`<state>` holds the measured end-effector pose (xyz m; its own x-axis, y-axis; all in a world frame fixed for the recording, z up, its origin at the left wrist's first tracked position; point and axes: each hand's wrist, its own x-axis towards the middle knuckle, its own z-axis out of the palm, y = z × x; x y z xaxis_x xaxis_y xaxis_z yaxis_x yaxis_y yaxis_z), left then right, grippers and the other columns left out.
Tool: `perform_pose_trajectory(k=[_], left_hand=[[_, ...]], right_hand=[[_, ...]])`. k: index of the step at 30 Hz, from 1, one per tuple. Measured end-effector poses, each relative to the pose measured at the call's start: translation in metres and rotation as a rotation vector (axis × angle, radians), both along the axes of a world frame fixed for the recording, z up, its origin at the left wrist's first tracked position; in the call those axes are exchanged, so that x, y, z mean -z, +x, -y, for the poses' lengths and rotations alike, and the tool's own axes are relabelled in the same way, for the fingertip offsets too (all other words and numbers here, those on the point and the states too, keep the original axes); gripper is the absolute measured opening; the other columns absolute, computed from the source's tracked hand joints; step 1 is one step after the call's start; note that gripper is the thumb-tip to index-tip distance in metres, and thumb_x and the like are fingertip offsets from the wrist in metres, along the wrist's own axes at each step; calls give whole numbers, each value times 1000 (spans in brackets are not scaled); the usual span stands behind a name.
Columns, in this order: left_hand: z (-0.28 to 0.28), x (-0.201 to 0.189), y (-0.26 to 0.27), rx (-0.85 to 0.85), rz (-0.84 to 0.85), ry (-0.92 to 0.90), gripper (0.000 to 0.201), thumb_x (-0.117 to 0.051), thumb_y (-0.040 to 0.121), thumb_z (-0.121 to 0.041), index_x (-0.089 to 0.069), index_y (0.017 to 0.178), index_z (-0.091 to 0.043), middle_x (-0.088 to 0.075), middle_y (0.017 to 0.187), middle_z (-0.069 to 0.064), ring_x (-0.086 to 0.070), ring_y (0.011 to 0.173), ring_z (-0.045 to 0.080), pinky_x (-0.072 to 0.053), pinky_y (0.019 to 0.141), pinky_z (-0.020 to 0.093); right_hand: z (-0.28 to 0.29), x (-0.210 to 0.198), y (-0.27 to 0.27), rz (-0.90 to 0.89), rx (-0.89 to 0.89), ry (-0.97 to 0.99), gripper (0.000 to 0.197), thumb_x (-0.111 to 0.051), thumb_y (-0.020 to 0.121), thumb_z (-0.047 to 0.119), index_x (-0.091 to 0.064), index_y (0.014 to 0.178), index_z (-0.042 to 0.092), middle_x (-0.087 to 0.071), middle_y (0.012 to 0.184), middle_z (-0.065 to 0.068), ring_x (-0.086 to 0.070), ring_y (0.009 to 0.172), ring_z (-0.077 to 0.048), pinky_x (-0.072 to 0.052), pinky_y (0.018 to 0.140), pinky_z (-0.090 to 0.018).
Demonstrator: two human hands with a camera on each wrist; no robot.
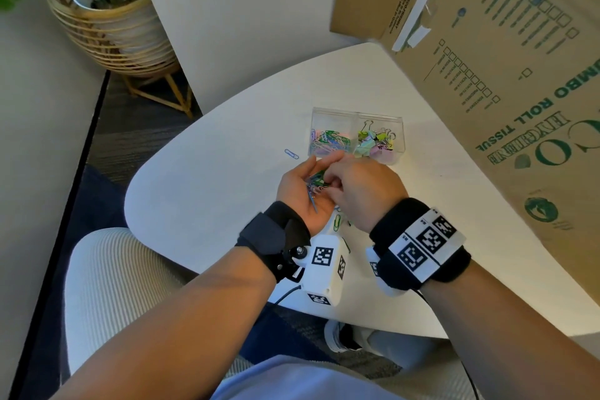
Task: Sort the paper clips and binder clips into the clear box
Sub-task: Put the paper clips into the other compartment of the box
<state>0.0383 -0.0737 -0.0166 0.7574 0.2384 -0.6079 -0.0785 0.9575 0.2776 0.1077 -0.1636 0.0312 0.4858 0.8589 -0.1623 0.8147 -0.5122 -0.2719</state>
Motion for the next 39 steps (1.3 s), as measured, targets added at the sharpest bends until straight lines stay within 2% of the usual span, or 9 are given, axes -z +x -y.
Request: perform_pose_trajectory(k=[2,6,11,14,21,25,28,34,39], left_hand=[[0,0,1,6,26,-2,48,-34,101,-28,-68,101,6,-66,109,25,-64,100,35,-45,102,39],[0,-2,1,5,58,16,46,-31,101,-29,-62,105,6,-70,98,24,-71,83,34,-59,73,39],[7,-3,1,44,53,28,45,-32,101,-32,-62,111,0,-66,106,22,-66,98,31,-50,92,38],[5,-1,1,37,40,21,45,-32,100,-33,-61,113,-1,-62,110,19,-61,100,29,-42,99,36],[0,-1,3,40,40,-3,48,-34,99,-36,-56,127,-4,-57,130,19,-53,123,32,-34,111,42],[1,-3,3,42,72,-6,48,-35,98,-35,-55,122,2,-63,108,23,-60,102,32,-41,99,36],[-1,-2,3,28,106,5,54,-32,98,-33,-44,136,3,-56,119,25,-56,101,32,-43,84,34],[-5,-2,4,3,136,-34,48,-33,100,-31,-52,129,1,-57,120,25,-60,103,35,-57,77,39],[-4,-1,2,-15,107,-57,43,-35,101,-29,-58,116,3,-61,116,23,-61,105,34,-56,84,41]], right_hand=[[3,-2,2,-13,13,16,20,-58,92,35,-67,108,26,-65,108,0,-61,97,-22,-49,79,-33],[8,-3,5,-154,61,88,15,-62,89,35,-71,98,29,-70,99,4,-64,90,-17,-52,83,-37],[5,-8,4,-132,169,54,22,-59,87,43,-74,85,27,-65,79,13,-62,79,-14,-53,72,-32],[2,-6,-1,-115,134,48,17,-61,86,40,-73,92,29,-68,87,8,-60,80,-15,-51,71,-30],[-3,1,-9,-451,278,362,8,-75,78,21,-68,78,26,-70,82,7,-66,76,-9,-57,77,-36],[-1,-4,-7,-689,400,508,9,-77,78,10,-73,84,15,-73,80,0,-67,68,-6,-58,71,-29],[2,-6,-2,-824,485,610,8,-75,79,5,-72,85,10,-73,80,-3,-62,53,-5,-53,62,-27],[8,-11,1,-931,518,731,12,-69,83,-4,-66,92,-11,-71,67,4,-55,43,-7,-40,43,-10],[11,-12,6,-936,566,839,9,-71,80,-6,-67,85,0,-69,60,5,-57,45,-4,-43,45,-12]])
